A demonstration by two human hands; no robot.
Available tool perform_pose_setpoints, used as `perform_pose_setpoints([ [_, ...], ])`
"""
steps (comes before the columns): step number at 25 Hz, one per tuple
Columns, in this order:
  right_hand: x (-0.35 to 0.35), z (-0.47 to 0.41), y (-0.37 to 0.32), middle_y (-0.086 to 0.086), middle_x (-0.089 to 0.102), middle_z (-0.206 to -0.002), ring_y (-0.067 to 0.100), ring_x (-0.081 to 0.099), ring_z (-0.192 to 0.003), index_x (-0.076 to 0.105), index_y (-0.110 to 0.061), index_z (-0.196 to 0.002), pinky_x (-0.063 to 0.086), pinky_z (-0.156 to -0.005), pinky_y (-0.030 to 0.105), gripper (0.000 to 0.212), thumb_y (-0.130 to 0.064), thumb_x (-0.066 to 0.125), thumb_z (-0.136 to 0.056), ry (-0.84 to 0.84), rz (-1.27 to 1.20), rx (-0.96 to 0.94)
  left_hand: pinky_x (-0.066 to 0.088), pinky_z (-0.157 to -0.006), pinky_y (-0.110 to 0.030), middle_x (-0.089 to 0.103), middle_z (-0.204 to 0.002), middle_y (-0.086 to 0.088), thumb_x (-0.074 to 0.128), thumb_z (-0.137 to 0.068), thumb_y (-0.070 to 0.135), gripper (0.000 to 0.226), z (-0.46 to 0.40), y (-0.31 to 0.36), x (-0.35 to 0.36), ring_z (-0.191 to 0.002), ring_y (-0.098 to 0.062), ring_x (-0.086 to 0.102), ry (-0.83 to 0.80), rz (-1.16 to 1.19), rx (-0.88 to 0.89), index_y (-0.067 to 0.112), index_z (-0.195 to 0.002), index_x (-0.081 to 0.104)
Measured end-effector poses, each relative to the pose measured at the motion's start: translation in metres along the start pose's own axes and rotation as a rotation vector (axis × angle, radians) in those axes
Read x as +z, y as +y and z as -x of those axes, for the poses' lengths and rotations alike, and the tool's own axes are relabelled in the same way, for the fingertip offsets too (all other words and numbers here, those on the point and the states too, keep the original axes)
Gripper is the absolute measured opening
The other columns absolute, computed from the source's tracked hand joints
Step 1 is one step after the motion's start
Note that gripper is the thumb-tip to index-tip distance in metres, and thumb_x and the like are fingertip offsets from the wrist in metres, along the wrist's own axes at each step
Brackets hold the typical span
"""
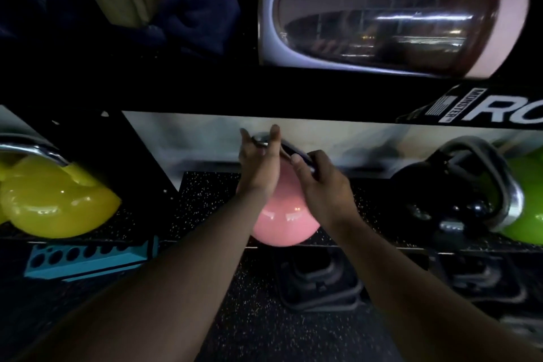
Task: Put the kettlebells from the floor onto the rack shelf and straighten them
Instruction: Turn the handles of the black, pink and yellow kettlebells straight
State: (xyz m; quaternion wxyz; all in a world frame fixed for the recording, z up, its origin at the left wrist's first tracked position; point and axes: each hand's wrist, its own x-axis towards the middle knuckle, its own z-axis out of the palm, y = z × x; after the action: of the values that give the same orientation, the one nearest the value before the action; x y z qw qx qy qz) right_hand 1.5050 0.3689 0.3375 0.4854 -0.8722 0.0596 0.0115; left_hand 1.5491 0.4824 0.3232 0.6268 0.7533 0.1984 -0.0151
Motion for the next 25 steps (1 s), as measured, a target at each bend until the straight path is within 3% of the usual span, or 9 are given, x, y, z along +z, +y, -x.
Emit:
perform_pose_setpoints([
  [1, 0.002, 0.003, 0.001, 0.001, 0.068, -0.078, 0.024, 0.065, -0.076, 0.062, -0.024, -0.090, 0.051, -0.066, 0.037, 0.036, -0.059, 0.053, -0.090, -0.033, -0.064, 0.025, 0.028, -0.112, -0.038, 0.017, -0.166, -0.011, 0.040, -0.094, 0.066, 0.085, 0.002, -0.005, -0.002, -0.145, -0.032, 0.034, -0.015, -0.013, 0.015, 0.028, -0.160, 0.002],
  [3, 0.000, 0.002, 0.005, 0.002, 0.072, -0.076, 0.024, 0.068, -0.075, 0.067, -0.030, -0.085, 0.053, -0.070, 0.041, 0.036, -0.063, 0.053, -0.086, -0.052, -0.210, 0.054, 0.024, -0.119, -0.053, 0.019, -0.166, -0.004, 0.034, -0.085, 0.080, 0.091, 0.016, -0.016, 0.000, -0.145, -0.029, 0.035, -0.017, -0.041, 0.040, 0.035, -0.158, 0.002],
  [6, 0.000, 0.000, 0.008, 0.003, 0.076, -0.087, 0.026, 0.072, -0.080, 0.073, -0.033, -0.102, 0.055, -0.074, 0.043, 0.031, -0.052, 0.050, -0.094, -0.040, -0.379, 0.036, 0.021, -0.117, -0.064, 0.023, -0.165, 0.002, 0.028, -0.074, 0.089, 0.097, 0.025, -0.017, 0.003, -0.145, -0.026, 0.035, -0.021, -0.005, 0.067, 0.043, -0.155, 0.003],
  [11, 0.032, 0.016, -0.002, 0.007, 0.068, -0.098, 0.020, 0.060, -0.083, 0.063, -0.034, -0.128, 0.047, -0.066, 0.030, 0.036, -0.041, 0.038, -0.103, -0.071, -0.578, 0.080, 0.037, -0.113, -0.055, 0.046, -0.150, -0.014, 0.028, -0.070, 0.095, 0.104, -0.013, -0.017, -0.016, -0.134, -0.032, 0.049, -0.157, 0.032, 0.106, 0.033, -0.154, 0.021],
  [15, 0.047, 0.022, -0.008, -0.001, 0.072, -0.110, 0.011, 0.066, -0.095, 0.063, -0.035, -0.127, 0.052, -0.082, 0.027, 0.036, -0.047, 0.040, -0.101, -0.057, -0.598, 0.116, 0.031, -0.118, -0.050, 0.036, -0.160, -0.003, 0.023, -0.071, 0.094, 0.097, -0.019, -0.019, -0.028, -0.143, -0.025, 0.040, -0.229, 0.006, 0.100, 0.045, -0.154, 0.016],
  [17, 0.053, 0.024, -0.009, -0.006, 0.070, -0.092, -0.002, 0.065, -0.080, 0.067, -0.033, -0.116, 0.051, -0.071, 0.018, 0.041, -0.051, 0.034, -0.101, -0.011, -0.588, 0.132, 0.026, -0.121, -0.047, 0.029, -0.163, 0.008, 0.021, -0.076, 0.087, 0.087, -0.014, -0.021, -0.027, -0.146, -0.019, 0.035, -0.216, 0.006, 0.133, 0.050, -0.154, 0.010],
  [19, 0.063, 0.026, -0.015, -0.015, 0.066, -0.092, -0.016, 0.061, -0.073, 0.064, -0.037, -0.117, 0.047, -0.062, 0.005, 0.040, -0.049, 0.028, -0.103, -0.014, -0.587, 0.120, 0.026, -0.122, -0.047, 0.028, -0.164, 0.004, 0.018, -0.082, 0.082, 0.084, -0.023, -0.020, -0.027, -0.147, -0.019, 0.033, -0.235, 0.017, 0.161, 0.044, -0.156, 0.010],
  [22, 0.079, 0.026, -0.024, -0.022, 0.061, -0.113, -0.016, 0.056, -0.100, 0.046, -0.039, -0.142, 0.043, -0.069, -0.001, 0.048, -0.052, 0.024, -0.102, -0.035, -0.591, 0.131, 0.028, -0.121, -0.049, 0.040, -0.158, -0.005, 0.015, -0.076, 0.090, 0.096, -0.038, -0.020, -0.033, -0.144, -0.022, 0.040, -0.283, 0.010, 0.149, 0.036, -0.155, 0.024],
  [25, 0.086, 0.026, -0.023, -0.012, 0.062, -0.124, -0.010, 0.055, -0.105, 0.044, -0.037, -0.144, 0.044, -0.068, -0.003, 0.050, -0.053, 0.024, -0.102, -0.011, -0.596, 0.136, 0.033, -0.118, -0.051, 0.044, -0.154, -0.016, 0.019, -0.076, 0.091, 0.099, -0.050, -0.031, -0.029, -0.141, -0.028, 0.045, -0.323, 0.055, 0.125, 0.028, -0.151, 0.034],
])
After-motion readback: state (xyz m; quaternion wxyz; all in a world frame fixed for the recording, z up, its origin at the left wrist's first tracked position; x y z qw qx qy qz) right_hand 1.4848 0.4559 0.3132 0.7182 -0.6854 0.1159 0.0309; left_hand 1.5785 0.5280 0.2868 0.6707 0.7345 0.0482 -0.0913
